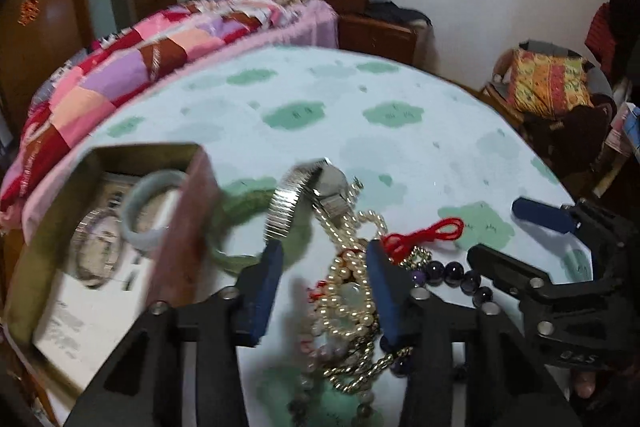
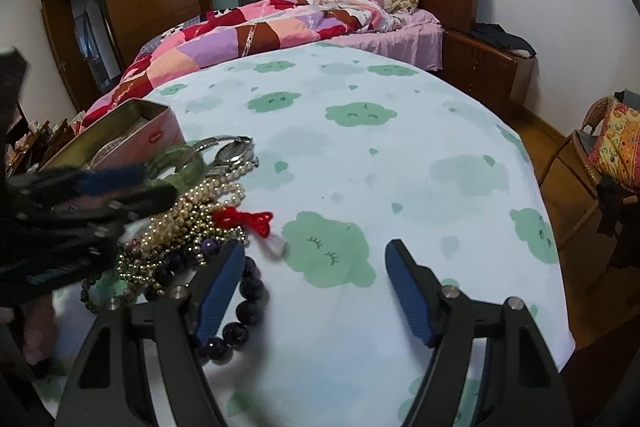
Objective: Organize jewelry
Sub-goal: 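Grasp the pearl necklace from the pile with the left gripper and lift it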
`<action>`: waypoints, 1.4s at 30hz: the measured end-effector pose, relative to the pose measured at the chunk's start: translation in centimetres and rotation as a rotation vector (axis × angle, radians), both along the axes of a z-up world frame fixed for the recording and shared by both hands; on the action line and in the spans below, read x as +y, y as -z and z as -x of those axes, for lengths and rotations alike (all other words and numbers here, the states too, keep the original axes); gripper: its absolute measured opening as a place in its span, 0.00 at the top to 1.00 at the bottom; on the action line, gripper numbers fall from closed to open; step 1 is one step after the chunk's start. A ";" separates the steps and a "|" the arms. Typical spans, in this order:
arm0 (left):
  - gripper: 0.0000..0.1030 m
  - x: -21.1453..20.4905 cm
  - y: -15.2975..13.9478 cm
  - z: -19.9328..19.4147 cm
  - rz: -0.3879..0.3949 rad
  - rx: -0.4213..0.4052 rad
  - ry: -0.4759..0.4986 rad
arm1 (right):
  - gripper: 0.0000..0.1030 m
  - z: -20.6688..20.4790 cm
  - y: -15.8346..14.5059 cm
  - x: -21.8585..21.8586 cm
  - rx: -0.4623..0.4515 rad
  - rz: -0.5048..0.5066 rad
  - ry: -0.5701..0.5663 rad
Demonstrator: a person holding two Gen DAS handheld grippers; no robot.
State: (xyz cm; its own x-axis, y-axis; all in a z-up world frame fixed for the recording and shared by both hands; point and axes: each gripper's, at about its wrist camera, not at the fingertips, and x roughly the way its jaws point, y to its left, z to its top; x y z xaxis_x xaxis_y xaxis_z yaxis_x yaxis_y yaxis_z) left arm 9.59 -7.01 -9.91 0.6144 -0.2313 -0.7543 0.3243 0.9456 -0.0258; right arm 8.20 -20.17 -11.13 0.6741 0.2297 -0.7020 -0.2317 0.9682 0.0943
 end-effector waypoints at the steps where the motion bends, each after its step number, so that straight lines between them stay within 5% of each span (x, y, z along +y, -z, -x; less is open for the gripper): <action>1: 0.59 -0.1 0.3 -0.1 0.012 0.015 0.009 | 0.27 0.0 0.0 0.0 0.000 0.000 -0.001; 5: 0.88 -0.3 0.5 0.1 0.049 0.039 0.058 | 0.27 0.1 -0.1 -0.2 -0.002 -0.007 0.000; 8: 0.95 0.0 -0.1 1.0 0.045 0.011 0.069 | 0.28 0.0 -0.1 -0.2 -0.003 -0.010 0.002; 18: 0.95 3.2 -3.7 3.0 0.120 -0.073 0.032 | 0.29 0.0 -0.1 -0.1 -0.008 -0.006 0.003; 23: 0.95 4.3 -4.9 3.3 0.156 -0.100 0.013 | 0.41 -0.1 -0.4 -0.2 0.006 -0.019 -0.009; 36: 0.95 5.4 -7.7 4.7 0.203 -0.168 0.031 | 0.41 -2.3 -1.0 2.6 0.048 0.000 -0.099; 39: 0.95 5.5 -8.1 4.8 0.212 -0.176 0.031 | 0.49 -3.2 -0.3 2.8 0.088 -0.003 -0.107; 42: 0.95 5.7 -8.8 5.2 0.224 -0.195 0.033 | 0.68 -3.6 0.1 2.8 0.119 -0.025 -0.125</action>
State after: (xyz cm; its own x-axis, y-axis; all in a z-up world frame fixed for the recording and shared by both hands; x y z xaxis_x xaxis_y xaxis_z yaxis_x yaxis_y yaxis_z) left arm 4.43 -1.31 -1.11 0.7321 -0.4008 -0.5507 0.3743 0.9123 -0.1663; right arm 11.81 -17.36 -11.25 0.5519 0.3247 -0.7681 -0.3356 0.9297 0.1519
